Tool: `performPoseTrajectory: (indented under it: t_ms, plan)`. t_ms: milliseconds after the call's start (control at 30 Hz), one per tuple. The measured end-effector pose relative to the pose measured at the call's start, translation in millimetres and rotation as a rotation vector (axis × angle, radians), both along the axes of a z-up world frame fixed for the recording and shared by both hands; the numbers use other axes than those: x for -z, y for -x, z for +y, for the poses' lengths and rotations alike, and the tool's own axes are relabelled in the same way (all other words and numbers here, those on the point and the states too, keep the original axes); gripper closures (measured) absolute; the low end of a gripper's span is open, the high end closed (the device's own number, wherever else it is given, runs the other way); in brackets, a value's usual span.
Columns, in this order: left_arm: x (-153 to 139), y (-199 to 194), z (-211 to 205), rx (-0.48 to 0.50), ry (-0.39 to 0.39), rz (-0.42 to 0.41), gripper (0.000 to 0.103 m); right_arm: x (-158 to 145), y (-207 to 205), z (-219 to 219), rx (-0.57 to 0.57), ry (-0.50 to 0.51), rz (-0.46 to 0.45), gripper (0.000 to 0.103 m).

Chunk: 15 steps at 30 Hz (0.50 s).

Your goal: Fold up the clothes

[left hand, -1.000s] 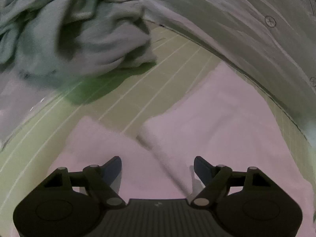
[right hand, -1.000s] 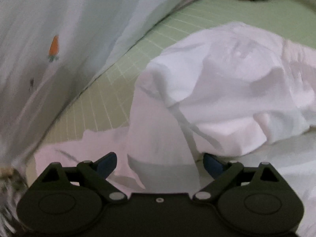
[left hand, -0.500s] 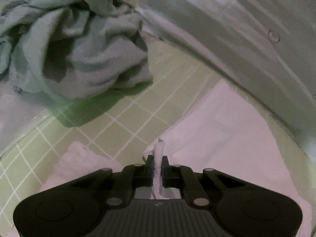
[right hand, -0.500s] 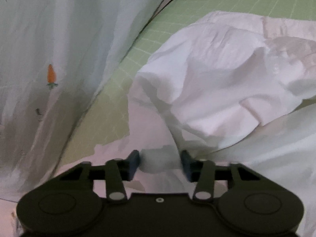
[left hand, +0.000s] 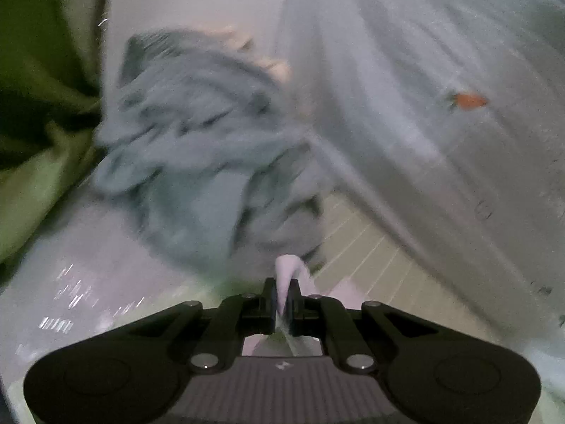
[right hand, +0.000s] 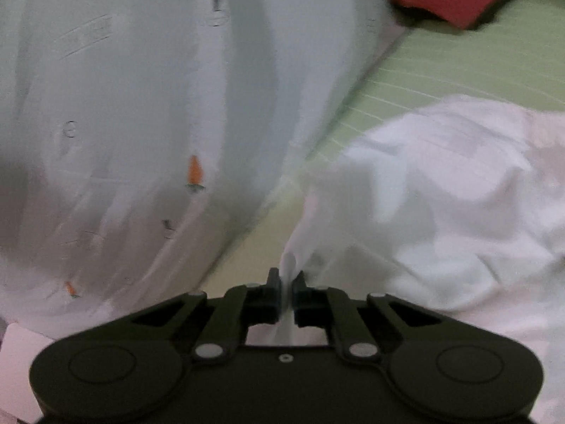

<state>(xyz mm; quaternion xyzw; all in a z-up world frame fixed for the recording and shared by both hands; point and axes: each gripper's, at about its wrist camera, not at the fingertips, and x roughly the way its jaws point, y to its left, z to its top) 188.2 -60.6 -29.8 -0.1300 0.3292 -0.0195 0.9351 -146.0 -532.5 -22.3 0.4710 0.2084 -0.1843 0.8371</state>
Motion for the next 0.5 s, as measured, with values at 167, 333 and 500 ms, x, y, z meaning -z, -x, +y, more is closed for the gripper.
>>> performPoseTrajectory:
  t_ms: [167,333,500]
  plan:
    - [-8,-87,-74,0.122,-0.029,-0.139,0.085,-7,-75,-41,0.053,0.09,0.001,0.096]
    - [7,-120,-107,0.113,-0.029,-0.089,0.031,-4,-153,-88,0.19,0.138,0.024,0.084]
    - [68,-95,-84,0.061,-0.072,0.122,0.029,19,-142,-58,0.153,0.297,0.172,0.035]
